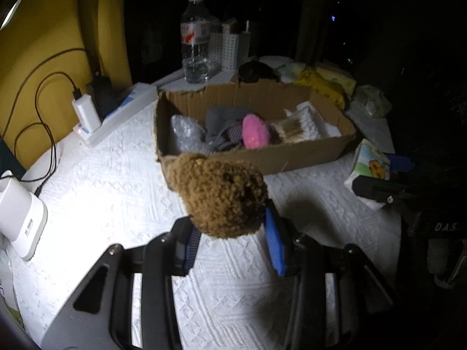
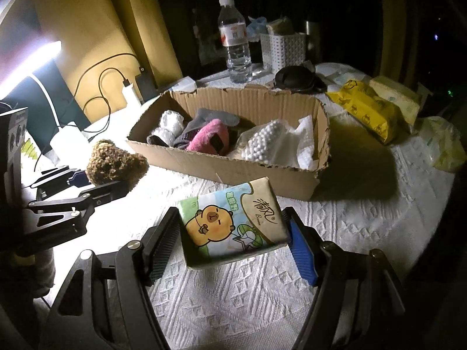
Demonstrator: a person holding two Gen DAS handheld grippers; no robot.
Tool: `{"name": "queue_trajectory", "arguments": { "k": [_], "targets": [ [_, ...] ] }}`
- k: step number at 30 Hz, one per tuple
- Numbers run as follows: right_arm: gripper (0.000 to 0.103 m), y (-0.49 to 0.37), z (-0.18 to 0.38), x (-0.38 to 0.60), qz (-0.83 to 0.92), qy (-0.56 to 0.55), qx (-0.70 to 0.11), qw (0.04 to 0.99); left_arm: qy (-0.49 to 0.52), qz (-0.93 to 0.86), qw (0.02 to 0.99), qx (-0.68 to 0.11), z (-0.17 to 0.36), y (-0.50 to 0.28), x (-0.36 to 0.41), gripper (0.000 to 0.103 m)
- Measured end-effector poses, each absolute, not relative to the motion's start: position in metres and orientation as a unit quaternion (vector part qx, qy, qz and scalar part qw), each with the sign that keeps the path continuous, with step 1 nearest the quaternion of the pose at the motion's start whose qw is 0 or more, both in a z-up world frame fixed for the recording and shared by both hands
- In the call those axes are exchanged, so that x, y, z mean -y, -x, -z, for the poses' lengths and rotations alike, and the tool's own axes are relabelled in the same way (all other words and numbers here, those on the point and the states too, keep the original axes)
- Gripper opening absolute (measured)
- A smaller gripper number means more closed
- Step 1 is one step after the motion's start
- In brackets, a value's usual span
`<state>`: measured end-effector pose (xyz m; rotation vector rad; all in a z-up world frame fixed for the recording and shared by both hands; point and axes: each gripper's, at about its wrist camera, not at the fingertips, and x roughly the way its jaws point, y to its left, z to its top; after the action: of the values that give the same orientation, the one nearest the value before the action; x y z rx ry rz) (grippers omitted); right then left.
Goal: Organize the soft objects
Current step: 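Carry the brown plush with the left tool and the tissue pack with the right tool into the box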
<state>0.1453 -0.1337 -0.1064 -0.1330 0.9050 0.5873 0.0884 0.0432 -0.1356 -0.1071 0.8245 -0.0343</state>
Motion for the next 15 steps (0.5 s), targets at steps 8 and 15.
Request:
{"name": "queue_trajectory", "arguments": {
  "k": [8,15],
  "targets": [
    [0.074,-0.145,0.089,0.138,-0.279,0.061,-0.415,0.864,0.067,0.021,0.925,-0.374,0.11,-0.084,-0.045,0.041],
    [0.074,-0.15,0.076,0.139,-0.278,0.06,-0.4,0.871,0.083,0.017,0.932,-0.351,0.095,-0.092,-0.05,0.041]
  ]
}}
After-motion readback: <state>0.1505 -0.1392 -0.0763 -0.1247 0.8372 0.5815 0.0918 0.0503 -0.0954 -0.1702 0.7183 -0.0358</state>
